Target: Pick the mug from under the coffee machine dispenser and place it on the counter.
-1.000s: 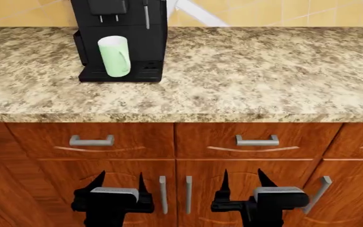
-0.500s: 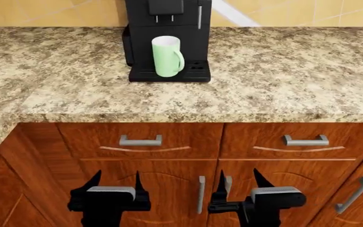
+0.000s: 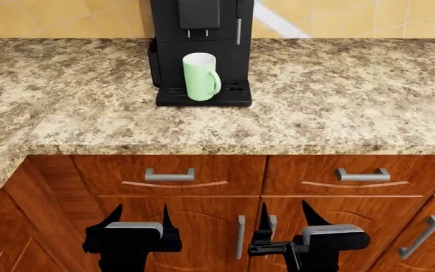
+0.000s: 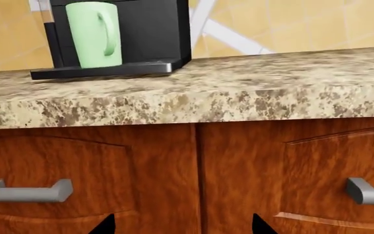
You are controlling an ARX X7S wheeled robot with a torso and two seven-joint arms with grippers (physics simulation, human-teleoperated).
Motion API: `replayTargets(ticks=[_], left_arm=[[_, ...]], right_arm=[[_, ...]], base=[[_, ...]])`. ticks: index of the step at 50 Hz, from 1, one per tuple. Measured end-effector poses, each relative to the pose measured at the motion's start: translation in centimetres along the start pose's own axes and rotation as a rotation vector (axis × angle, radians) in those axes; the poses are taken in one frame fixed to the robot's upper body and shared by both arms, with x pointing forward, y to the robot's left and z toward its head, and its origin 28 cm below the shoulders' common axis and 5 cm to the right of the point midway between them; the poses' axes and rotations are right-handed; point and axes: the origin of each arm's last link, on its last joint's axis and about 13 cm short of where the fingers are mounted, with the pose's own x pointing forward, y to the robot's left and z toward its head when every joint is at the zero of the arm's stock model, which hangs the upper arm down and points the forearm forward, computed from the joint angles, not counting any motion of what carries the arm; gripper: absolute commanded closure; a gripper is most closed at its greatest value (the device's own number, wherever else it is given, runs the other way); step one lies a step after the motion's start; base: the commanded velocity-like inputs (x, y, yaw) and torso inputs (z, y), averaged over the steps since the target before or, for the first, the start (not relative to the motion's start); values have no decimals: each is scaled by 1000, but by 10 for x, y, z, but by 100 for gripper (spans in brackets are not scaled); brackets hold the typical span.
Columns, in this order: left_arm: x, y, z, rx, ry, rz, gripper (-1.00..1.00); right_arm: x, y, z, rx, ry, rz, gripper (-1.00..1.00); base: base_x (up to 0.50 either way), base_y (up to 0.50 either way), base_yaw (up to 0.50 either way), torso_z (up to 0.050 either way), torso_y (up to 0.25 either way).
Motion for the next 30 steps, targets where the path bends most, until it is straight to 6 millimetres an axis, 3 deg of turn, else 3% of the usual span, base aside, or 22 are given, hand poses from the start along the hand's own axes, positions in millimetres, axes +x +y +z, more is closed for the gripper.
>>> replayTargets(ticks=[18, 26, 30], left_arm=[[0, 0, 4, -20, 11, 5, -100], [-3, -2, 16, 2, -26, -26, -100], [-5, -2, 27, 9, -51, -53, -100]], right_arm=[[0, -2, 3, -2, -9, -26, -100], [-1, 0, 16, 5, -22, -17, -100], [-2, 0, 28, 22, -22, -11, -100]], base=[[0, 0, 0, 50, 0], [0, 0, 0, 50, 0], [0, 0, 0, 0, 0]])
